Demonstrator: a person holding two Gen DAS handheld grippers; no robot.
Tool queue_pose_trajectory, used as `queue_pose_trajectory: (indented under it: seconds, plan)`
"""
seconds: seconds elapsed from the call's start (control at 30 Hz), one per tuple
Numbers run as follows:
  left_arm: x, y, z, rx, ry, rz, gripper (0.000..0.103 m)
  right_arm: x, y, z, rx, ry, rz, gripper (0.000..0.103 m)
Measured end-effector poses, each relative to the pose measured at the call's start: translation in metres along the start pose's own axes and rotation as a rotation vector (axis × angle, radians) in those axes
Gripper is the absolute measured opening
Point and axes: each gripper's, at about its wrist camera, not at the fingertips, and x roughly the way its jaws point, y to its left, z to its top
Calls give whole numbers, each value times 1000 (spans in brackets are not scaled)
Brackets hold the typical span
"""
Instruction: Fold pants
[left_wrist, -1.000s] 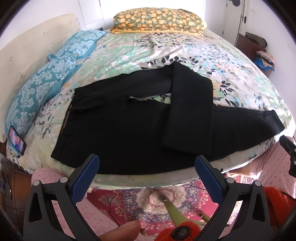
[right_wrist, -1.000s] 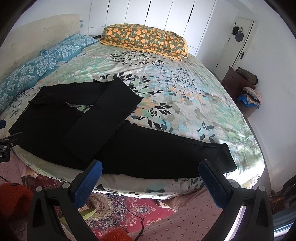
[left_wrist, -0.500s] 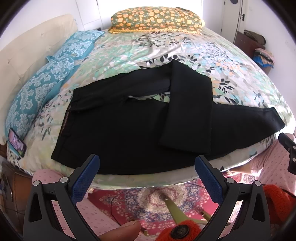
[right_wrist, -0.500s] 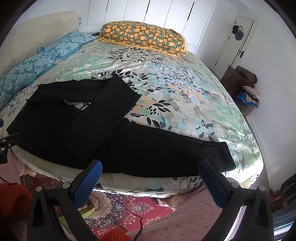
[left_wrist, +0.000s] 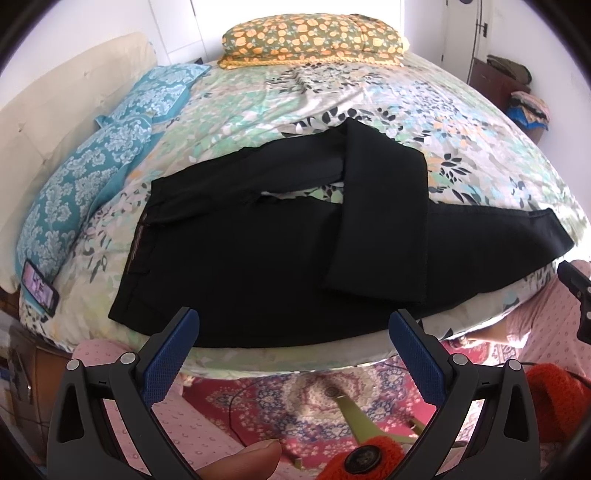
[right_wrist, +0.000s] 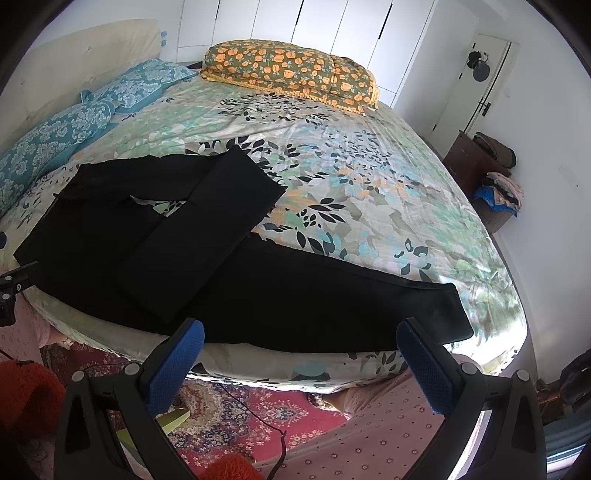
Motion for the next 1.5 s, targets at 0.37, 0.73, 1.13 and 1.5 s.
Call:
queue_pose_trajectory:
  seconds: [0.37, 0.73, 1.13, 1.5]
  plan:
    - [-5, -11, -2, 62, -28, 61, 103, -1, 7, 0, -29, 2, 6, 103]
    - [-26, -21, 0, 148, -138, 165, 103, -2, 11, -1, -41, 2, 9, 103]
    - [-90, 35, 47, 15, -300, 247, 103, -3, 17, -1, -55, 4, 27, 103]
    - [-112, 57, 81, -46, -329, 247, 103, -1, 15, 0, -47, 11, 39, 103]
